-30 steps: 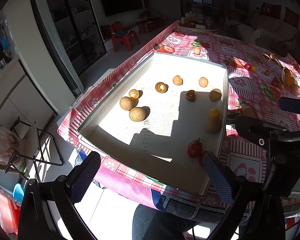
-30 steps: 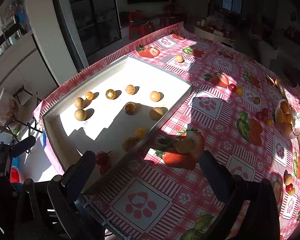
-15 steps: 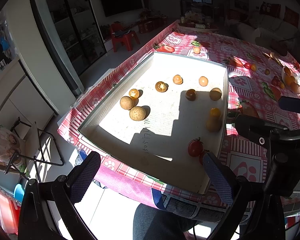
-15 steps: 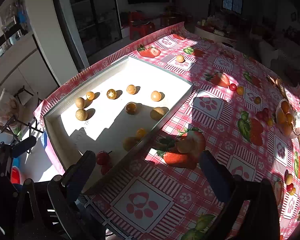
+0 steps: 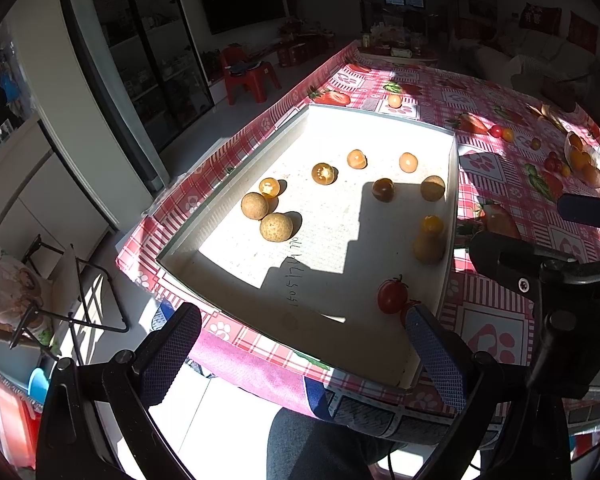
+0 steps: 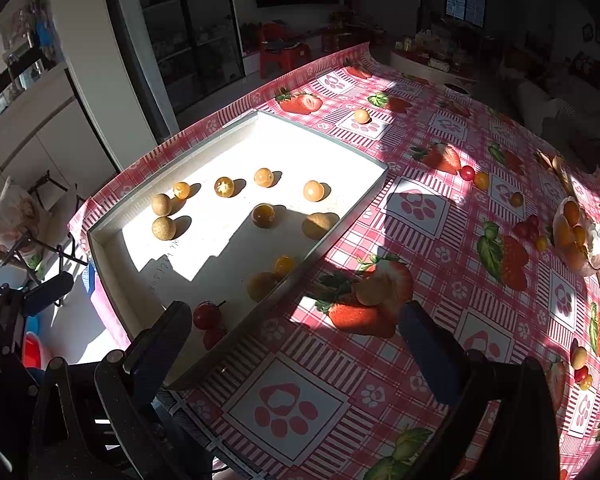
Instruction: Organize fruits
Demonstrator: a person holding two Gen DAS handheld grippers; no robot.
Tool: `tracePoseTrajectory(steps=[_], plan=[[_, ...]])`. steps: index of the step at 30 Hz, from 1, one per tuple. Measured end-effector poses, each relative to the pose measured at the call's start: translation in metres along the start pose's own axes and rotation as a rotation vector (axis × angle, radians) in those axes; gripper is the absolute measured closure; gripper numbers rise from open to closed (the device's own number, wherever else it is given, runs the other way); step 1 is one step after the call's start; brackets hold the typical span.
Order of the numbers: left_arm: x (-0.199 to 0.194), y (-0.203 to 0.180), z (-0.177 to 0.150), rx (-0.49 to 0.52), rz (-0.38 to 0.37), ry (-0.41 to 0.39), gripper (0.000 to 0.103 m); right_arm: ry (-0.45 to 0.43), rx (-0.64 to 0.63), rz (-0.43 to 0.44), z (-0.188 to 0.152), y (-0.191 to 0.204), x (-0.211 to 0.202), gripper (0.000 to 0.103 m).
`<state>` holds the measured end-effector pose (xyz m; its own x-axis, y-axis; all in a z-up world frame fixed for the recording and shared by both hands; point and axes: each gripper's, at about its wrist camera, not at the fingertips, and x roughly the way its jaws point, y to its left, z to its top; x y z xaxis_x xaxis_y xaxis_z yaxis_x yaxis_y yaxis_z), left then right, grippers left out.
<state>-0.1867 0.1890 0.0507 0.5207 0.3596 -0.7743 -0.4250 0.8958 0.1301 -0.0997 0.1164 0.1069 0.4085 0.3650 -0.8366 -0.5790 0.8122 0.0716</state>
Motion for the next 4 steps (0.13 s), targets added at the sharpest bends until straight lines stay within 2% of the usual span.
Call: tracePoseTrajectory(steps=[4], plan=[[-0.0032,-0.0003,0.0004,0.011,-0.004,-0.021,0.000,0.000,-0.006,0.002,-0.0011,0.0038,0.0013,0.000]])
